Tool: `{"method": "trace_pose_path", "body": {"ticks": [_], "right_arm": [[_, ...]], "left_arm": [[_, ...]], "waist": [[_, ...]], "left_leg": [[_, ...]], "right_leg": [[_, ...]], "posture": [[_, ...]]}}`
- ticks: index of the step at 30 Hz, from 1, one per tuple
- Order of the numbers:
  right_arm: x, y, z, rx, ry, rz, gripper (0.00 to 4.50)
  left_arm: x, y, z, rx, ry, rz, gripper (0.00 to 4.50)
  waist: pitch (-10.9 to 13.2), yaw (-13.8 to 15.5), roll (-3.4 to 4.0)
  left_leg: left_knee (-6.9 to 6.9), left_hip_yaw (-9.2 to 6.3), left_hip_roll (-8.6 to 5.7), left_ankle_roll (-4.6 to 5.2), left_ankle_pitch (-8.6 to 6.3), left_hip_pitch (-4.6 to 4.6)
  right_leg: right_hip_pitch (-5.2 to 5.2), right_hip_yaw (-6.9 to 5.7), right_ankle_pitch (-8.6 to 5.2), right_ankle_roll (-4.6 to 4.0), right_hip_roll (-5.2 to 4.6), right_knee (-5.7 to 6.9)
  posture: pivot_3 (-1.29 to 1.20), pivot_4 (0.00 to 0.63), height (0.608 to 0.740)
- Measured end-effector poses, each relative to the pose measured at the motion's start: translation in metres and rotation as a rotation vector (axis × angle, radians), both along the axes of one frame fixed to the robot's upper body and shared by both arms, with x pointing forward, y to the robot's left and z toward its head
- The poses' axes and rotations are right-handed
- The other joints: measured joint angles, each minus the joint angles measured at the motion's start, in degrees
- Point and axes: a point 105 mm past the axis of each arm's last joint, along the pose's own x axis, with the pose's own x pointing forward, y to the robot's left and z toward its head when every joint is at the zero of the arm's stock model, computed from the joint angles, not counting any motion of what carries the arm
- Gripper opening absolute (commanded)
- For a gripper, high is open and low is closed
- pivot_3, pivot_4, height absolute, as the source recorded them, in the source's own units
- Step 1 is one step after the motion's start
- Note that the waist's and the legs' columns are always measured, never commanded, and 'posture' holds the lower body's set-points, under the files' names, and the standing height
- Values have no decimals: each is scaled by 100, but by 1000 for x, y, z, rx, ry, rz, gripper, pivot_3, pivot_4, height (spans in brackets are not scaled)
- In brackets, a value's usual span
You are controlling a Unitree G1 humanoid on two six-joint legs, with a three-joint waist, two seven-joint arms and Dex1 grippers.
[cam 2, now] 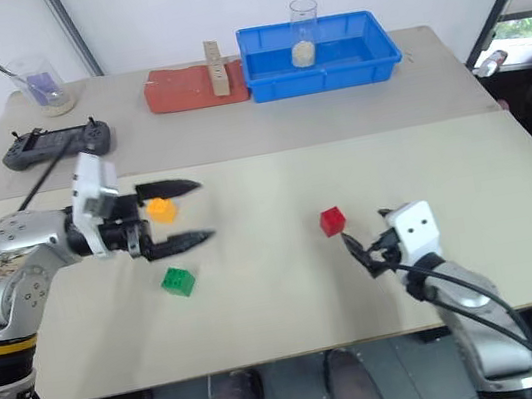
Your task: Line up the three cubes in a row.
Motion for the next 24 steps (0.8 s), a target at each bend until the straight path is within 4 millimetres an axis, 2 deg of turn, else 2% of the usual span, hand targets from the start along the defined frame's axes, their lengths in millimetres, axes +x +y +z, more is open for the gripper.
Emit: {"method": "trace_pose_path", "body": {"ticks": [4,12,17,21,22,24], "right_arm": [[10,18,-6,27,3,-29,4500],[19,17,-20,3,25,-144,4500],[20,20,-20,3,6,-131,2992],[25,21,-21,-3,-7,-121,1586],[26,21,-20,-9,-12,-118,1412],[28,20,-20,-18,-17,-108,1415]], "left_arm": [[-12,-10,1,27,-21,-124,4449],[-7,-8,-5,30,-33,-130,4449],[2,-8,0,-28,-55,-79,4500],[3,-9,2,-37,-63,-67,4500],[3,-9,2,-38,-64,-66,4500],[3,-9,1,-41,-67,-61,4500]], "waist": [[0,1,0],[0,38,0],[0,38,0],[0,27,0],[0,26,0],[0,25,0]], "left_leg": [[2,1,-4,0,0,0],[5,1,-7,1,1,-3],[7,1,-7,2,1,-2],[8,0,-7,2,1,1],[8,0,-7,2,1,2],[8,1,-7,2,2,3]], "right_leg": [[2,6,0,0,-1,0],[3,11,-2,3,-1,0],[6,12,-1,4,0,2],[8,14,-1,4,2,6],[8,15,-1,4,2,7],[8,16,-1,4,3,11]], "posture": [[0,150,740],[0,150,740],[0,150,740],[0,150,740],[0,150,740],[0,150,740]]}}
